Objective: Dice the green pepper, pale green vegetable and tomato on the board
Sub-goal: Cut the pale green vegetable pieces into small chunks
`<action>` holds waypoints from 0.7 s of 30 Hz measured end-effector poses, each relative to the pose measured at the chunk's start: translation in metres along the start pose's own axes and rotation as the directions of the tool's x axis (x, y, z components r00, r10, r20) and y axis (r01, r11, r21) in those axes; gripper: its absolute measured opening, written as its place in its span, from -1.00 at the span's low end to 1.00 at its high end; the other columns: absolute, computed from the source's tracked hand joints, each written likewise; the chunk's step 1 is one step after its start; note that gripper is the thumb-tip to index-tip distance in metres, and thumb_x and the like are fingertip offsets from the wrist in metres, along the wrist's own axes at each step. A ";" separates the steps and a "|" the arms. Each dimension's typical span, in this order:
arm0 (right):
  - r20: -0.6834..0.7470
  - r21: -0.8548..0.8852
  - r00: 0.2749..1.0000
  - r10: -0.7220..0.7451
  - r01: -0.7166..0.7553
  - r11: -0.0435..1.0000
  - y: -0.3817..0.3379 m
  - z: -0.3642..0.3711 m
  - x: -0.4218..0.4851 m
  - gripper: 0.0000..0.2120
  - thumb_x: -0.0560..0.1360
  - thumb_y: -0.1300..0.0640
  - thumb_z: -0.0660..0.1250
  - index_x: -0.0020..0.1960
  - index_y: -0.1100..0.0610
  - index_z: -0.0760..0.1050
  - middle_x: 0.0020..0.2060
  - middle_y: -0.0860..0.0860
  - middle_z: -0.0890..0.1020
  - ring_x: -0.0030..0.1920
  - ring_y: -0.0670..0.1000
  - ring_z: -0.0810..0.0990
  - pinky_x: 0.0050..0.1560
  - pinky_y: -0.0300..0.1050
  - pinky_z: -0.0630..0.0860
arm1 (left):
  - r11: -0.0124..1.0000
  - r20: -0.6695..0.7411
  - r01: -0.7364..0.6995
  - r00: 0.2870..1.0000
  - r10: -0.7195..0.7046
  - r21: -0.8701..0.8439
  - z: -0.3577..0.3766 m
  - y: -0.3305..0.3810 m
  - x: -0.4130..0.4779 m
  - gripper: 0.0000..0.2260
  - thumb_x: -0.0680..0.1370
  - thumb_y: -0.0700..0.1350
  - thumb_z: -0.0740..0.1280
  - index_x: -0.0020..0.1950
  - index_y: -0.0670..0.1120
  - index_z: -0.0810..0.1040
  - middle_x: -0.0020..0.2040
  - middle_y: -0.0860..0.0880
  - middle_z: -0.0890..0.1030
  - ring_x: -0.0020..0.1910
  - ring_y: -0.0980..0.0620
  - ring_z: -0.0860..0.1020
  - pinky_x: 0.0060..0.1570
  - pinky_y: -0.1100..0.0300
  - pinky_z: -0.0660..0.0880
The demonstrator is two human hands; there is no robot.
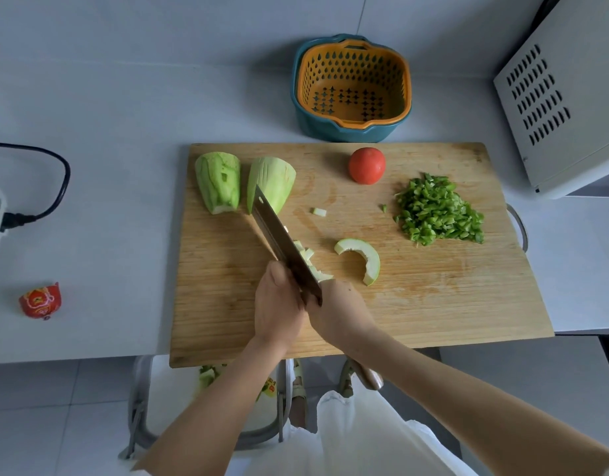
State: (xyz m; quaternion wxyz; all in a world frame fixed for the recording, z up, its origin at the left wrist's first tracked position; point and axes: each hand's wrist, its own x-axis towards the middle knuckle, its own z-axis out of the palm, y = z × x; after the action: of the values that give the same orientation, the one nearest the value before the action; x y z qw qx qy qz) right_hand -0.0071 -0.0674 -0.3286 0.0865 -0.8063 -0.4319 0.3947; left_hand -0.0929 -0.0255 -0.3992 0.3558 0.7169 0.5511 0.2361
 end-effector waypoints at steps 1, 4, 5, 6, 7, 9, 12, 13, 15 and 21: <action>-0.012 0.004 1.000 -0.008 0.008 1.000 0.003 0.000 -0.001 -0.67 0.57 0.12 0.12 -0.36 0.13 0.29 -0.46 0.00 0.39 -0.49 -0.03 0.32 -0.52 -0.24 0.21 | 1.000 -0.020 -0.020 1.000 0.021 0.023 0.000 0.000 -0.001 -0.91 0.55 -0.21 0.12 -0.14 -0.17 0.35 -0.23 -0.09 0.51 -0.26 -0.03 0.49 -0.29 0.08 0.44; -0.044 -0.041 0.998 -0.049 0.047 0.998 0.008 -0.003 -0.011 -0.65 0.55 0.14 0.14 -0.40 0.14 0.22 -0.49 0.00 0.33 -0.50 -0.04 0.25 -0.51 -0.24 0.16 | 0.986 -0.100 -0.130 0.985 0.141 0.102 0.001 -0.004 0.000 -0.87 0.52 -0.29 0.13 -0.20 -0.13 0.31 -0.31 -0.03 0.45 -0.38 0.04 0.39 -0.40 0.27 0.27; -0.052 -0.070 0.997 -0.063 0.059 0.996 0.009 -0.005 -0.016 -0.65 0.54 0.14 0.15 -0.40 0.13 0.20 -0.49 0.00 0.32 -0.50 -0.04 0.24 -0.51 -0.24 0.14 | 0.984 -0.125 -0.143 0.980 0.156 0.106 0.000 -0.005 0.001 -0.85 0.51 -0.31 0.12 -0.22 -0.10 0.28 -0.35 -0.01 0.40 -0.42 0.07 0.34 -0.43 0.33 0.18; -0.059 -0.092 0.995 -0.080 0.075 0.993 0.010 -0.006 -0.020 -0.66 0.53 0.14 0.16 -0.40 0.13 0.19 -0.49 -0.01 0.31 -0.50 -0.05 0.24 -0.50 -0.24 0.14 | 0.983 -0.140 -0.145 0.977 0.160 0.111 -0.001 -0.005 0.002 -0.85 0.50 -0.30 0.10 -0.22 -0.08 0.27 -0.37 0.01 0.37 -0.44 0.09 0.31 -0.43 0.38 0.11; -0.067 -0.104 0.993 -0.093 0.086 0.991 0.011 -0.007 -0.024 -0.66 0.53 0.14 0.16 -0.39 0.12 0.19 -0.49 -0.01 0.32 -0.49 -0.05 0.24 -0.49 -0.24 0.14 | 0.979 -0.144 -0.159 0.974 0.177 0.129 -0.002 -0.007 0.004 -0.85 0.49 -0.30 0.09 -0.23 -0.09 0.28 -0.37 0.01 0.35 -0.45 0.10 0.29 -0.43 0.40 0.08; -0.081 -0.117 0.989 -0.122 0.112 0.987 0.013 -0.010 -0.029 -0.72 0.52 0.13 0.17 -0.35 0.11 0.26 -0.47 -0.01 0.38 -0.48 -0.03 0.30 -0.49 -0.23 0.17 | 0.973 -0.135 -0.172 0.972 0.194 0.157 -0.003 -0.011 0.004 -0.82 0.51 -0.37 0.14 -0.22 -0.12 0.33 -0.37 -0.01 0.37 -0.45 0.06 0.32 -0.44 0.36 0.14; -0.099 -0.056 0.985 -0.144 0.139 0.989 0.011 -0.014 -0.029 -0.92 0.45 0.15 0.20 -0.13 0.14 0.44 -0.36 0.03 0.55 -0.38 0.03 0.49 -0.45 -0.18 0.35 | 0.999 -0.150 -0.048 0.988 0.045 -0.014 -0.005 -0.009 0.003 -0.83 0.60 -0.28 0.12 -0.18 -0.12 0.30 -0.34 -0.07 0.43 -0.43 -0.01 0.42 -0.47 0.17 0.29; -0.096 -0.012 0.985 -0.141 0.140 0.990 0.010 -0.015 -0.029 -0.89 0.42 0.17 0.21 -0.08 0.15 0.45 -0.33 0.05 0.57 -0.35 0.05 0.51 -0.43 -0.16 0.38 | 0.995 -0.136 -0.012 0.991 -0.002 -0.098 -0.006 -0.006 0.000 -0.85 0.61 -0.25 0.10 -0.15 -0.10 0.29 -0.33 -0.06 0.45 -0.41 0.00 0.44 -0.46 0.15 0.32; -0.076 0.060 0.986 -0.146 0.151 0.987 0.007 -0.015 -0.028 -0.86 0.37 0.21 0.23 -0.08 0.17 0.47 -0.34 0.05 0.57 -0.37 0.03 0.48 -0.45 -0.19 0.35 | 0.987 -0.119 -0.010 0.993 -0.009 -0.158 -0.007 -0.001 -0.005 -0.87 0.61 -0.26 0.10 -0.10 -0.07 0.28 -0.30 0.01 0.47 -0.39 0.08 0.46 -0.46 0.27 0.31; -0.036 0.249 0.990 -0.133 0.138 0.959 0.000 -0.013 -0.030 -0.91 0.35 0.28 0.23 -0.23 0.33 0.40 -0.46 0.06 0.38 -0.43 0.00 0.30 -0.44 -0.15 0.27 | 1.000 -0.221 -0.006 0.975 0.000 -0.028 0.002 -0.009 -0.002 -0.80 0.57 -0.33 0.16 -0.18 -0.07 0.27 -0.38 0.09 0.41 -0.44 0.14 0.41 -0.49 0.27 0.25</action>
State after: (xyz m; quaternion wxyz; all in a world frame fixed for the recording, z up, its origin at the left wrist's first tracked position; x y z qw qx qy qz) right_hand -0.0078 -0.0877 -0.3031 0.2187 -0.7612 -0.4319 0.4315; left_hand -0.0976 -0.0266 -0.4074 0.3023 0.6821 0.5826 0.3225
